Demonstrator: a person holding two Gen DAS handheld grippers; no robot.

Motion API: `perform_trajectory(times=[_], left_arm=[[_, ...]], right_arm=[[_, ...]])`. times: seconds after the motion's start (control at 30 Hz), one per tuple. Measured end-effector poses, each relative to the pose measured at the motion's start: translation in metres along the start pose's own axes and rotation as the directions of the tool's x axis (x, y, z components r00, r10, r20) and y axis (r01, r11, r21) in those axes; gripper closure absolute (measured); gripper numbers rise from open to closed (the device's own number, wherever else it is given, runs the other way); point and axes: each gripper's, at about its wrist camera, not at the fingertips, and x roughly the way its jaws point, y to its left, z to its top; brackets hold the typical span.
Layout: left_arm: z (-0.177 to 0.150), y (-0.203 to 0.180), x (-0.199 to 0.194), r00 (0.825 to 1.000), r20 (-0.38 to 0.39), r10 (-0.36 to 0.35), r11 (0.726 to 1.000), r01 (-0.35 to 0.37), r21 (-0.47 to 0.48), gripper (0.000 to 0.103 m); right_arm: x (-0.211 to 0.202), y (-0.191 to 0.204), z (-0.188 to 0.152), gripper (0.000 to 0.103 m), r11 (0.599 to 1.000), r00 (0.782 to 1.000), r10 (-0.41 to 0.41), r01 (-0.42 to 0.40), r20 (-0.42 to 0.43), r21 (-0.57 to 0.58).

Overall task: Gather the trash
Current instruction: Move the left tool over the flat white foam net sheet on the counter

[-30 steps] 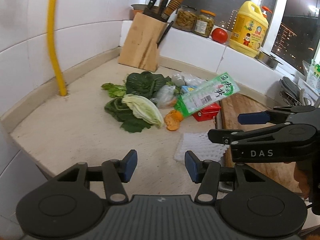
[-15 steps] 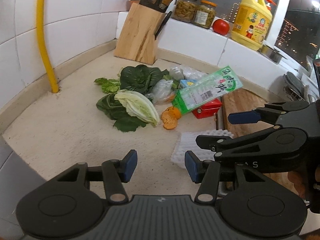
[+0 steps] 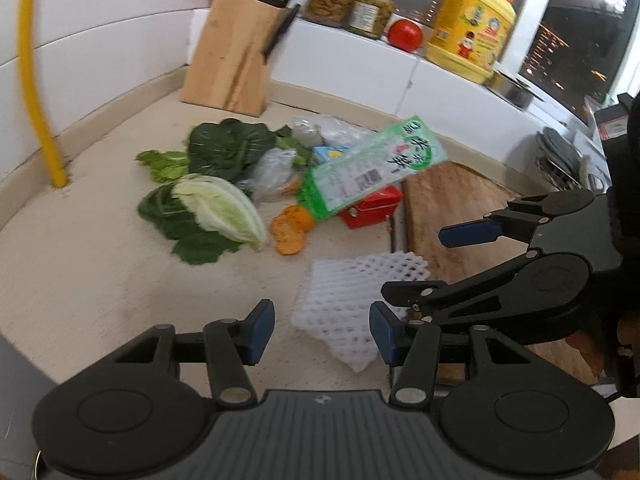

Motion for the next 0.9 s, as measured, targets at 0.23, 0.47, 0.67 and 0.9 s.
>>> perform_trajectory(times=[0.23, 0.47, 0.67, 0.9], left_arm=[[0.008, -0.007, 0.010, 0.999, -0.013, -0.039, 0.999, 0.039, 0.036, 0.057], [0.013, -0.007, 0.018, 0.998, -0.024, -0.058, 0.997, 0.059, 0.047, 0.057], [0.016, -0.006, 0.022, 0.997, -0.033, -0.065, 0.997, 0.067, 0.048, 0.057], [0.017, -0.005, 0.026, 0.997, -0.041, -0.068, 0.996, 0.070, 0.050, 0.057]], right_arm=[[0.001, -0.007, -0.005, 0.023, 1.000, 0.999, -0.028, 0.028, -0.025, 0.011], [0.004, -0.014, -0.002, 0.023, 0.998, 0.998, -0.054, 0.055, -0.034, 0.019], [0.009, -0.016, -0.001, 0.023, 0.998, 0.997, -0.063, 0.064, -0.044, 0.017], [0.011, -0.017, 0.002, 0.023, 0.997, 0.996, -0.077, 0.077, -0.038, 0.004]])
